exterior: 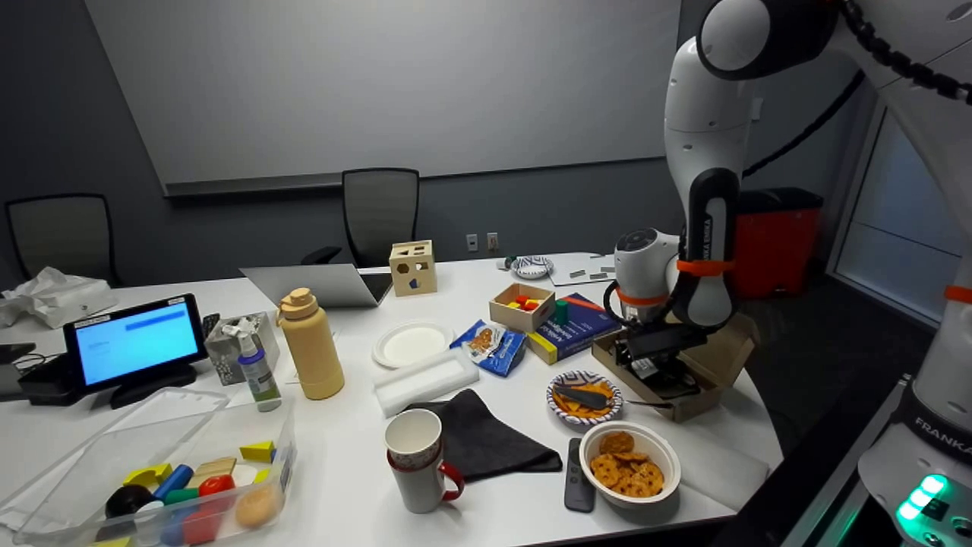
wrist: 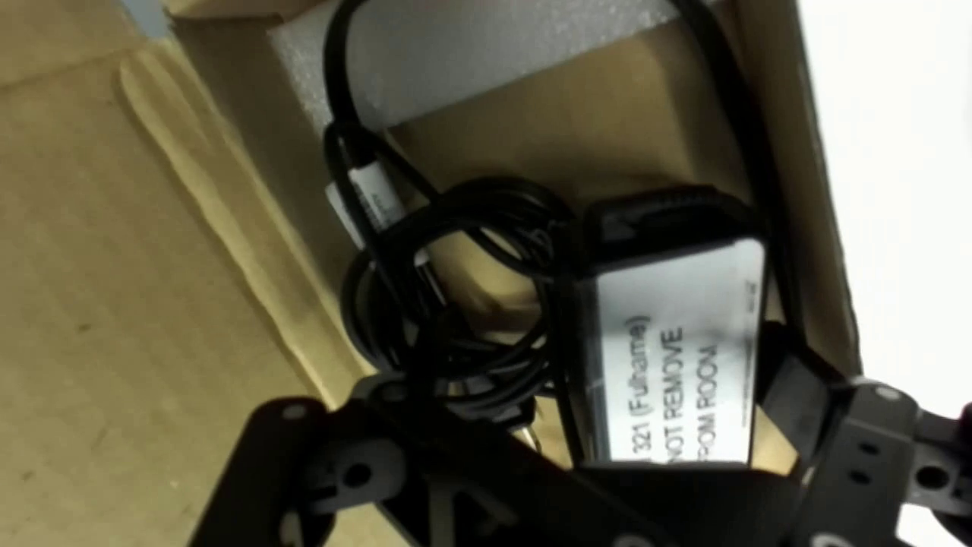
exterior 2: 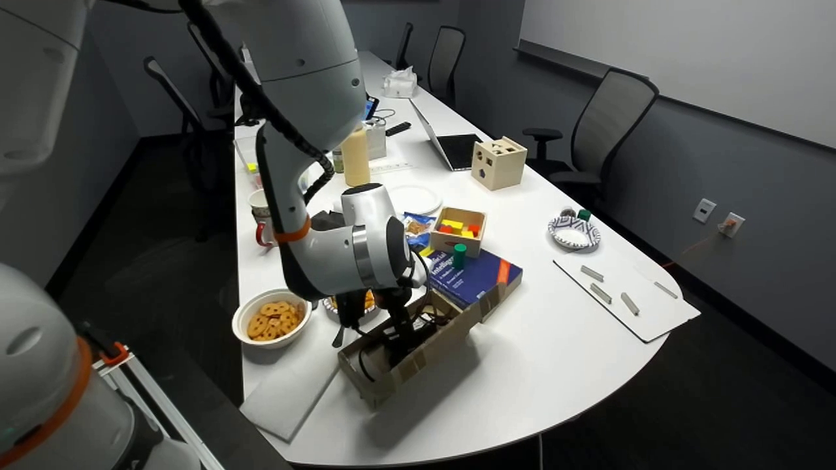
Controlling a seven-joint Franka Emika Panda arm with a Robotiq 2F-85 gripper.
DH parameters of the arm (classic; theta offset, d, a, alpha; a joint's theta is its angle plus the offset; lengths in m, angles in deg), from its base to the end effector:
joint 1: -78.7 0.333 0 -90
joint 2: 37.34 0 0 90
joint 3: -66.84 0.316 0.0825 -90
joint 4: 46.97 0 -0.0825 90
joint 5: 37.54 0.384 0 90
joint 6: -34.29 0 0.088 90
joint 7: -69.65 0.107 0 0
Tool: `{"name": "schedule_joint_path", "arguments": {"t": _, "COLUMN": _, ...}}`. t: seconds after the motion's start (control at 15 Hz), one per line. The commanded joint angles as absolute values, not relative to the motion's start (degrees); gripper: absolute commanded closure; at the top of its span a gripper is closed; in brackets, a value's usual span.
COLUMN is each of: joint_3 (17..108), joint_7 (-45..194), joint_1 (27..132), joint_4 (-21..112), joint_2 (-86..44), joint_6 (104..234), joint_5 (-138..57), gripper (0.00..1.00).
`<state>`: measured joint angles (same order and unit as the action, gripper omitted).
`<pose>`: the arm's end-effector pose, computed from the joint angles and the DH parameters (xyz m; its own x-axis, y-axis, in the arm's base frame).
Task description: Put the black cable inside the brown box.
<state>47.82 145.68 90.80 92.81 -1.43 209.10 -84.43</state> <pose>0.4317 -0.0218 0.0590 0.8404 -0.5182 0.1588 -0.5414 -0.8156 0.2039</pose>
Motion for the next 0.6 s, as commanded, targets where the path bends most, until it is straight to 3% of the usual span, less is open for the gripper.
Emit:
{"name": "schedule_joint_path", "arguments": {"t": 0.0, "joint_3": 48.69, "joint_7": 143.51, "joint_1": 89.30, "joint_4": 93.87, "joint_2": -7.38, "joint_6": 204.39, "joint_5": -83.61, "gripper": 0.00}}
{"name": "schedule_joint_path", "arguments": {"t": 0.53, "joint_3": 55.35, "joint_7": 136.19, "joint_1": 85.42, "joint_4": 94.55, "joint_2": -16.85, "joint_6": 196.13, "joint_5": -75.79, "gripper": 0.00}}
